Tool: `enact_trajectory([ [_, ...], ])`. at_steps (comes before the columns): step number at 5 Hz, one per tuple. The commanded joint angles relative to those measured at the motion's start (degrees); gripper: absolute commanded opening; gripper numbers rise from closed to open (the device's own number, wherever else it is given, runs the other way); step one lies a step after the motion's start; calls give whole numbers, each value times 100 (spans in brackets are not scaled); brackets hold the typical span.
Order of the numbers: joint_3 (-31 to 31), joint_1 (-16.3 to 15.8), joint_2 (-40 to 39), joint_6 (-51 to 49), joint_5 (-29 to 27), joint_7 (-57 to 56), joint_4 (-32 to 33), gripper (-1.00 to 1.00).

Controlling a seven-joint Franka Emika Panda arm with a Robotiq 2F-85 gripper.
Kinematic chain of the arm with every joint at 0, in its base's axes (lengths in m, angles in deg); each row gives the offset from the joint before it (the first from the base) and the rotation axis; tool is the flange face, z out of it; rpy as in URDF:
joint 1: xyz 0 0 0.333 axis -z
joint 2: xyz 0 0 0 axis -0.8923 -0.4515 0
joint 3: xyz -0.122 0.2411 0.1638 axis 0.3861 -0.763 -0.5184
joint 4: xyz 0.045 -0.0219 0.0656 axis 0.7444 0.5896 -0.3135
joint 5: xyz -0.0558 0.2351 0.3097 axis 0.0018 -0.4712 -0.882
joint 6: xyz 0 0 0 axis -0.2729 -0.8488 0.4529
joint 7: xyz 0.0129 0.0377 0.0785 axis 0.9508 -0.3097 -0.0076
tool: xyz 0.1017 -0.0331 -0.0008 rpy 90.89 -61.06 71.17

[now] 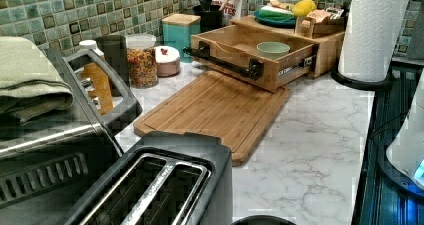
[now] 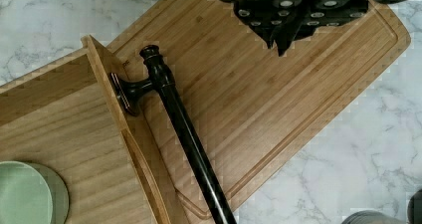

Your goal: Close the drawer.

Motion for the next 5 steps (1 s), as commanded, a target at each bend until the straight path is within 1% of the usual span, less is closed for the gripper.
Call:
enact_trajectory([
  [1,-8,11,0,1,0,0,50,-100],
  [2,-5,110,74,1149,-291,-1136,795,-100],
  [3,-43,17,-253,1826,83,-1675,837,-100],
  [4,-67,-74,-728,1718,279,-1528,346,-100],
  [5,-58,-189,-968,1582,556,-1274,21,-100],
])
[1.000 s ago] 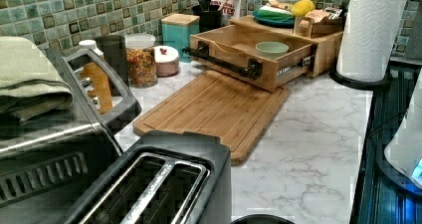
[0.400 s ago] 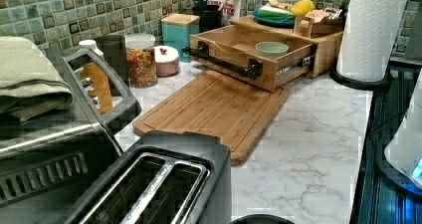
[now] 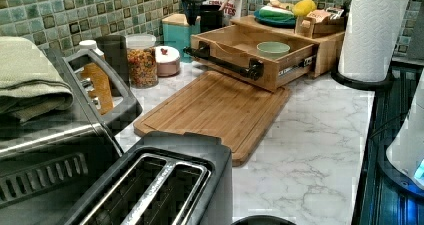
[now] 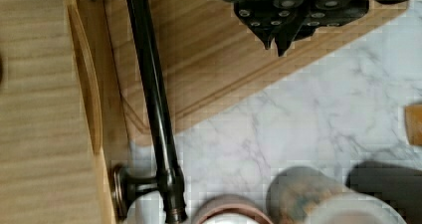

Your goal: Close the drawer.

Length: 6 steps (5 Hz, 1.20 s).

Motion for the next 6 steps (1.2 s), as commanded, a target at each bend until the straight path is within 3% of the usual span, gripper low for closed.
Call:
enact_trajectory([
  [1,-88,-247,-934,-146,735,651,-886,-100],
  [4,35,-84,-1299,571,1180,509,-889,-100],
  [6,109,78,-1890,250,1002,321,-1357,-100],
])
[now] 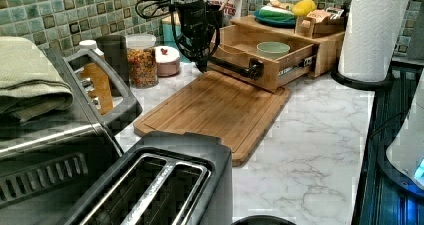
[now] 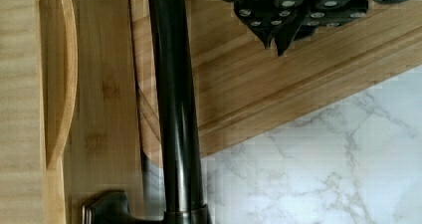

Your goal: Close the drawer.

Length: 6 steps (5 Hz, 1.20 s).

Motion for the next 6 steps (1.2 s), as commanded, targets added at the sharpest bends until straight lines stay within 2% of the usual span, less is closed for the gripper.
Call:
enact_trajectory([
  [1,87,215,-445,-235,-173,-142,-1129,-100],
  [3,103,323,-57,16,62,-243,-507,-100],
  [5,161,821,368,134,-62,-1079,49,-100],
  [6,499,946,459,136,-273,-1897,138,-100],
])
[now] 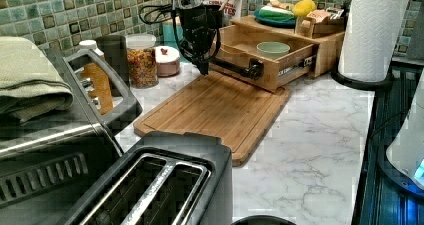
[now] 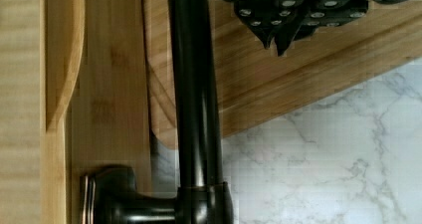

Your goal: Close the drawer.

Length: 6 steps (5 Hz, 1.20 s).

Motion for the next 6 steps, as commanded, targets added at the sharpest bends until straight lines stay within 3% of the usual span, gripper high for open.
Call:
enact_trajectory([
  [1,491,1135,1018,394,-252,-2050,715,-100],
  [2,662,1422,1214,1120,-355,-2322,1273,-100],
  [3,673,1838,1042,1727,-382,-2945,1391,-100],
  [4,414,2514,613,2538,-919,-4056,1466,-100],
  [5,659,2636,563,2166,-575,-4227,1217,-100],
  [6,858,2784,147,1204,-374,-4062,296,-100],
])
